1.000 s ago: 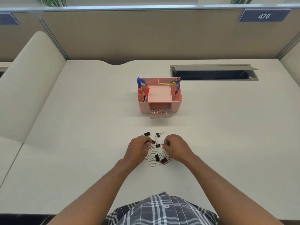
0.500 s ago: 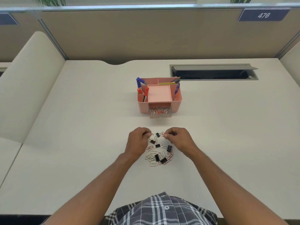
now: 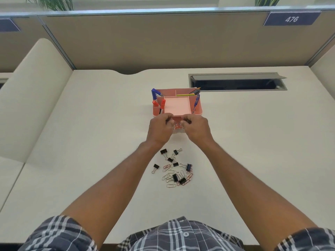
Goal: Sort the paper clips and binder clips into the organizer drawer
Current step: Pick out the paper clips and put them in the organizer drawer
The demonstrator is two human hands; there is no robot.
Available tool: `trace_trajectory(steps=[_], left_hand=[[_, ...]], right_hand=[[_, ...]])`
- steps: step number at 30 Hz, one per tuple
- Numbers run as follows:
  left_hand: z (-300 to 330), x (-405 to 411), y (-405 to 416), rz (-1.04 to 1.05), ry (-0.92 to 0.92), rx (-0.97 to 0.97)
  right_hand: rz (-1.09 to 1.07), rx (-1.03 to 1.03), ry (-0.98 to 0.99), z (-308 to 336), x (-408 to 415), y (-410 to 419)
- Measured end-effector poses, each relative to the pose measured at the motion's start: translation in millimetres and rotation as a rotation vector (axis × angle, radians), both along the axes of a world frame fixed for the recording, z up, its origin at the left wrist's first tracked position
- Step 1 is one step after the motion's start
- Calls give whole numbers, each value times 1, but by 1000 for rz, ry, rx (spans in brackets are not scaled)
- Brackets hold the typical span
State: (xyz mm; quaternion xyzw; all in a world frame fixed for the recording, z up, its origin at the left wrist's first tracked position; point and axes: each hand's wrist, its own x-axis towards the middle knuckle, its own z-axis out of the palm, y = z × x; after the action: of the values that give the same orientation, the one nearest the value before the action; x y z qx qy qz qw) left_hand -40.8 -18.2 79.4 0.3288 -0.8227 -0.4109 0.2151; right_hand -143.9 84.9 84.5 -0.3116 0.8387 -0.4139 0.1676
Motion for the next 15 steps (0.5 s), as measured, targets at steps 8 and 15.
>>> trace_trajectory(steps=[8,15], left_hand=[[-38,56,26,-67,-63,-93],[-84,108,48,-246,-424,-220]], right_hand=[[158,300,50,-35,21,48],[293,531,97,-77,46,81]])
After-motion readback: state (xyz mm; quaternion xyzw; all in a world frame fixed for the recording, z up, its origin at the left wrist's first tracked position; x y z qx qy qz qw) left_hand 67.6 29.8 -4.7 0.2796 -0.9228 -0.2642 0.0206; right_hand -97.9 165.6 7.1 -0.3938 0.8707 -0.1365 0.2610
